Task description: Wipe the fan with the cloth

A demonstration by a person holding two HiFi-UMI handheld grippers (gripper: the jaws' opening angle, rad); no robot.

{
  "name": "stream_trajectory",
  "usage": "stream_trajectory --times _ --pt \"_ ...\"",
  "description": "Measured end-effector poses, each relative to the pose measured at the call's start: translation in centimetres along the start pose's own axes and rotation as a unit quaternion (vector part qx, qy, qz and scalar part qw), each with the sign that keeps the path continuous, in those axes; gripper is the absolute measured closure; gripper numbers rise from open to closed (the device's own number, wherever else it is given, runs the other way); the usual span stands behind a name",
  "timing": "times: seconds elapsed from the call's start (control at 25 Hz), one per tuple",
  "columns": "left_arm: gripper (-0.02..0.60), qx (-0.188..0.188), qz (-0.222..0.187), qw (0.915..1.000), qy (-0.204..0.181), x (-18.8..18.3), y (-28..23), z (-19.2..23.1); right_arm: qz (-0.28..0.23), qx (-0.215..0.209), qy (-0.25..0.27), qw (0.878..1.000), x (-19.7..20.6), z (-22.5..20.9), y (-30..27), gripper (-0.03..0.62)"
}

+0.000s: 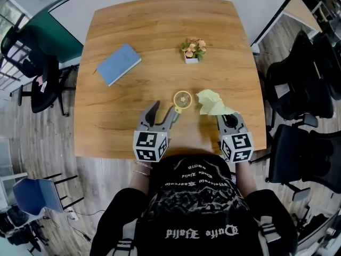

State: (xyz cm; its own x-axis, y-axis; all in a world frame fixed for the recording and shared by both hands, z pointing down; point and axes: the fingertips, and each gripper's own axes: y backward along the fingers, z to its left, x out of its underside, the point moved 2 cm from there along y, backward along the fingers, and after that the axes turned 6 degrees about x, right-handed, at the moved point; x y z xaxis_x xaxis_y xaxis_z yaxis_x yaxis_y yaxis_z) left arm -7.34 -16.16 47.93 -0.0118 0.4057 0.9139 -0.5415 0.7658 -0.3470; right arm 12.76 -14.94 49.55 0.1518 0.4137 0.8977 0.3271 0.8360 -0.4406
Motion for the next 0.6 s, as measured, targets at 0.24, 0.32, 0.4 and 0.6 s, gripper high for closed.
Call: stream_trajectory --times 0.24,0.32,0.4,0.6 --pt "0.424 -0.007 0.007 0.9998 -0.017 1.04 0.97 -0.03 -0.002 0.015 -0.004 1.0 0.17 -0.34 -0.08 0.559" --pt "0.493 -0.024 -0.001 0.9996 -0.018 0.89 1.14 0.32 -0.005 0.019 -0.007 1.0 0.14 -0.48 0.0 0.559" --pt "0.526 -0.03 -0.009 0.9994 -0.014 0.65 1.23 0.5 -0.007 0.023 -0.007 1.0 0.13 -0.58 0.08 0.559" --pt "0.56 -0.023 -0.012 0.9996 -0.006 0.59 1.22 0.48 -0.01 0.032 0.002 0.999 0.17 -0.56 0.03 0.559"
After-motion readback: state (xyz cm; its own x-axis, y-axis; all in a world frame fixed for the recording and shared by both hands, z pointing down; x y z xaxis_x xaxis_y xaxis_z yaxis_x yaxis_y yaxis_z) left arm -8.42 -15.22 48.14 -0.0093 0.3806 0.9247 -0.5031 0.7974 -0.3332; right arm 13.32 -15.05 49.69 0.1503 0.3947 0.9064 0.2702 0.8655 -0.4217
